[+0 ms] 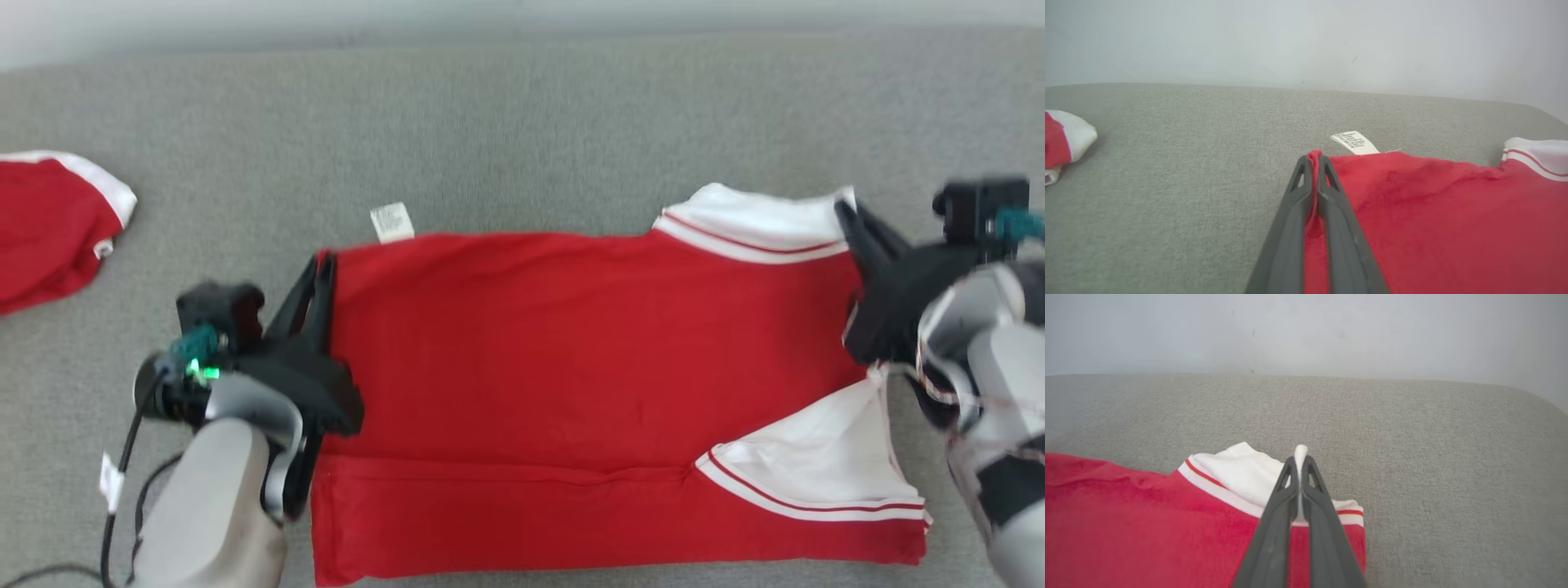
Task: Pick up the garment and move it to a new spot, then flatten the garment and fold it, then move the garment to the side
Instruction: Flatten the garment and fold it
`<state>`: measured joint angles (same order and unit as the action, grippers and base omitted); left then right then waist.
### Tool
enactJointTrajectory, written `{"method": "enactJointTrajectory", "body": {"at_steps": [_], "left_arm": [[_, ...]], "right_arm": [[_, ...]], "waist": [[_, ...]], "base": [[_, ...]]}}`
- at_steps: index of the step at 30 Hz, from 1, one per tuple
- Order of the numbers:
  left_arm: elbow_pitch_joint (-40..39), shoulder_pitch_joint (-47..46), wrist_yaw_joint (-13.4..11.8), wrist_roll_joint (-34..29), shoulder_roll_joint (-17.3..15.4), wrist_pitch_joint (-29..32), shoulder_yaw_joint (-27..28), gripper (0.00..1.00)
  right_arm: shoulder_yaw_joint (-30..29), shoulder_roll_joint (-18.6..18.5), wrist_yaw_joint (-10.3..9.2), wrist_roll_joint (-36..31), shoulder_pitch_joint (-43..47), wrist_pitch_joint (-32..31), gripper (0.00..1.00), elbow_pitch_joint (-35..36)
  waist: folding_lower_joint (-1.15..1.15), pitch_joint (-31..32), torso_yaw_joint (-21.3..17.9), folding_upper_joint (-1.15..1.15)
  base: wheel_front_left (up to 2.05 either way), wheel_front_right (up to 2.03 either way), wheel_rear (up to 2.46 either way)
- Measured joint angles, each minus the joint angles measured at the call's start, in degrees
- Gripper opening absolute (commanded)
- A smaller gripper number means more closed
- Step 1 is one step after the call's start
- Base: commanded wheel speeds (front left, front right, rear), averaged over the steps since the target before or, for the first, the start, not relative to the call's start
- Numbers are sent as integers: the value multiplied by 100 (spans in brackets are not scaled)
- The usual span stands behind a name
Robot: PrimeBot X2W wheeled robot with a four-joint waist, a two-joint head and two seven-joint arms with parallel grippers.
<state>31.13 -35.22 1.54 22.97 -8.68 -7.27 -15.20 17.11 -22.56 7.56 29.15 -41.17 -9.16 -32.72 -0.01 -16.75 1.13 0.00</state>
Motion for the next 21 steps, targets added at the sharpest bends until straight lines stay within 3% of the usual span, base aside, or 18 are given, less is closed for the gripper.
{"method": "enactJointTrajectory", "body": {"at_steps": [10, 21], "left_arm": [[432, 740, -97, 68, -44, -108, -54, 0], [668, 1101, -170, 74, -162, -181, -119, 0]], "right_arm": [[-638, -10, 0, 88, 1927, -968, 0, 1483], [-1236, 381, 0, -67, 3184, -2030, 0, 2742]], "waist": [[-1, 703, -125, 0], [0, 1035, -304, 0]], "base": [[0, 0, 0], [0, 0, 0]]}}
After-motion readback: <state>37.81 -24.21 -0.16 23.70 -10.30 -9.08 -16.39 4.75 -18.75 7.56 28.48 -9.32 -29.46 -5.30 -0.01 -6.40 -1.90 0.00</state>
